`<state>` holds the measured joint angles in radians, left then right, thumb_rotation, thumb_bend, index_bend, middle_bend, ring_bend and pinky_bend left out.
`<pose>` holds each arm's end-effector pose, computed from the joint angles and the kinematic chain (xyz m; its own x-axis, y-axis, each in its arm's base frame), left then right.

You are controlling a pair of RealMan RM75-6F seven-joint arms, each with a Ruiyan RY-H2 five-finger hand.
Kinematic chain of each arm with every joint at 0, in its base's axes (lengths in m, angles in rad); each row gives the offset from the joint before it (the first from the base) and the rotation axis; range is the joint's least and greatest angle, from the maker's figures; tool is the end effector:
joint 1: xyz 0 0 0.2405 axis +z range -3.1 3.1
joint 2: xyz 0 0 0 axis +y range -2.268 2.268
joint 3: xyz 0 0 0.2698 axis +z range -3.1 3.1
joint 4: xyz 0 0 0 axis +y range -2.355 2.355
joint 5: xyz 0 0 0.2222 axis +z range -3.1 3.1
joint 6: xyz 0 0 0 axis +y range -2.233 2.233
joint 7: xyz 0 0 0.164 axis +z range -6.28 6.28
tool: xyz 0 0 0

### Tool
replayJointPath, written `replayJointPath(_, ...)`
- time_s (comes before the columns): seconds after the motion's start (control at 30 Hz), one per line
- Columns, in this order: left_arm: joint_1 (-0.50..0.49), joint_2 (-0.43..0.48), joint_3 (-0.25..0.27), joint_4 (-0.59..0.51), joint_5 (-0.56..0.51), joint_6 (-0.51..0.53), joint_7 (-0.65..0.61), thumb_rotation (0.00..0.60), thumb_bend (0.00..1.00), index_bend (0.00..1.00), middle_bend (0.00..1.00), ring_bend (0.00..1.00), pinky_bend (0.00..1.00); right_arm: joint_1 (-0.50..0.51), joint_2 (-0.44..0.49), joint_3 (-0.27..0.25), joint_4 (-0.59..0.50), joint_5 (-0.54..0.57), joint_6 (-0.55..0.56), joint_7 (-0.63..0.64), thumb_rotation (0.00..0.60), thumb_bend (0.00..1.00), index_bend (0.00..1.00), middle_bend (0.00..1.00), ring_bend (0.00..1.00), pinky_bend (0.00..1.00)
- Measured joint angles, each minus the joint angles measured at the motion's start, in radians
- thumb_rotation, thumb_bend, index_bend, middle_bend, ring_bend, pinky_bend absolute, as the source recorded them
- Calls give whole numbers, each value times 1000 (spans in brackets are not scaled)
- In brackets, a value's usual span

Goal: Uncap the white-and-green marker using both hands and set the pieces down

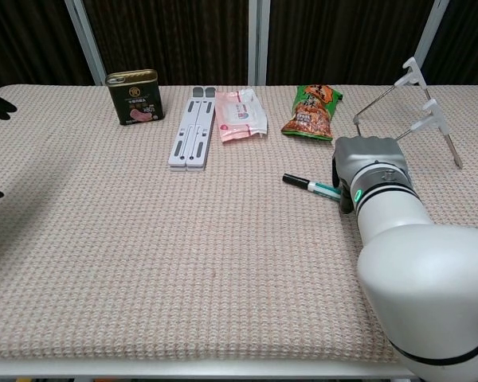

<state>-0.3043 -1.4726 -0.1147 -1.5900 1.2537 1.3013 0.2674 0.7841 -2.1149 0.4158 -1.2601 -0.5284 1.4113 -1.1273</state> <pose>-0.2674 0.2724 0.0247 0.3007 0.1335 0.9443 0.9536 -0.0276 -0.2997 -0.1293 -0.3449 -0.1307 0.5377 -0.3550 0.7648 -0.7710 0.1601 0.6164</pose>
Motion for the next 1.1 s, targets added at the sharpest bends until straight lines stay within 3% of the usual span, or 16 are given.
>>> replayJointPath(0.77, 0, -2, 0, 6, -5, -10, -14, 600, 19, 140, 139, 72, 175, -4, -9, -12, 21, -39, -4, -1, 600, 358, 610, 616, 613, 726)
replayJointPath(1.1, -10, 0, -14, -5, -20, -18, -3, 600, 20, 140, 139, 72, 175, -35, 64, -77, -53, -166, -7, 64, 600, 369, 651, 618, 622, 726)
